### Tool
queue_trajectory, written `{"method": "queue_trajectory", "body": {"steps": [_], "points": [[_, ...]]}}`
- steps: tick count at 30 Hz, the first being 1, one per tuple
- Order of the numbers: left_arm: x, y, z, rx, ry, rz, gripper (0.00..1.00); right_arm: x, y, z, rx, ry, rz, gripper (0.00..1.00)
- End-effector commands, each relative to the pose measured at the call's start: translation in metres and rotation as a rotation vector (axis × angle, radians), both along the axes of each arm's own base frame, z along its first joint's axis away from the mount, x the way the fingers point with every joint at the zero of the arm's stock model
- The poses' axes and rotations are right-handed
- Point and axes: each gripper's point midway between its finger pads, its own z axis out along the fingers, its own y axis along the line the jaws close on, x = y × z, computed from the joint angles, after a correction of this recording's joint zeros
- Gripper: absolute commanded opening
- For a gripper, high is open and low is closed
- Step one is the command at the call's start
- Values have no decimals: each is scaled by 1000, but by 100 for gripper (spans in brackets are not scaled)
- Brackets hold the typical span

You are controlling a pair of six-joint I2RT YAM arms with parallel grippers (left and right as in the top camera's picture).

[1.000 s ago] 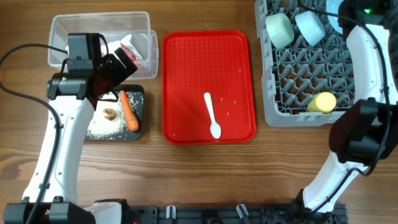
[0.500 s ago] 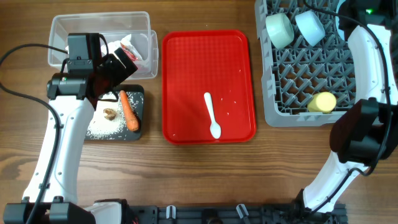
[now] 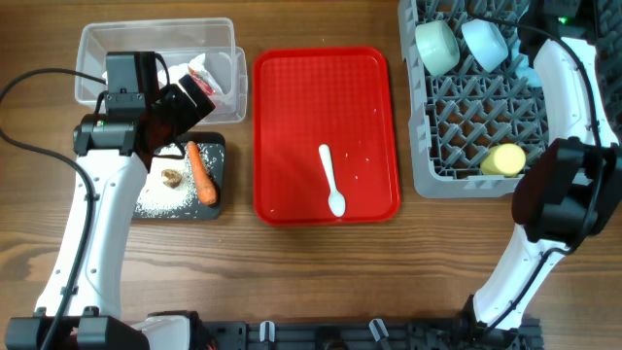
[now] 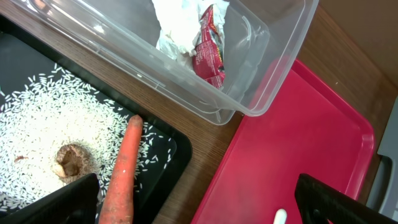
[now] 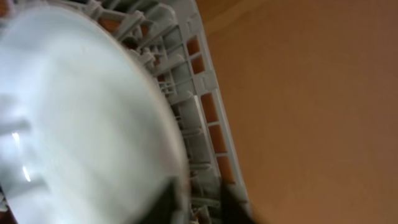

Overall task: Sort waste into correct bins and load items into the dishwasher rack
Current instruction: 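Lift the light-blue plate and stand it upright in the rack, then lower the right gripper onto the white spoon and grasp it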

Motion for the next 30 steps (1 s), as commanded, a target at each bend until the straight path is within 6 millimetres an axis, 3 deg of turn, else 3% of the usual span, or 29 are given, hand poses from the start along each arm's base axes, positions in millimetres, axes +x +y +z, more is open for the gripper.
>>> {"method": "queue_trajectory", "body": {"steps": [1, 6, 10, 15, 18, 19, 21, 23, 27, 30], "points": [[2, 1, 1, -9, -4, 10, 100, 7, 5, -7, 52, -40, 15, 100], [2, 1, 1, -9, -4, 10, 100, 9, 13, 8, 140, -172, -10, 100], [2, 1, 1, -9, -4, 10, 100, 16, 60, 53, 292, -272, 178, 100], [2, 1, 1, -9, -4, 10, 100, 0, 183, 109, 678, -328, 598, 100], [2, 1, 1, -9, -4, 10, 100, -38, 269, 141, 942, -283, 917, 100], [2, 1, 1, -9, -4, 9, 100, -49, 288, 145, 1024, -264, 965, 100], [2, 1, 1, -9, -4, 10, 100, -64, 313, 141, 1172, -212, 952, 100], [2, 1, 1, -9, -4, 10, 100, -73, 332, 119, 1274, -122, 863, 100], [2, 1, 1, -9, -4, 10, 100, -99, 363, 54, 1338, 133, 658, 100], [2, 1, 1, -9, -4, 10, 100, -118, 385, 5, 1278, 316, 552, 99]]}}
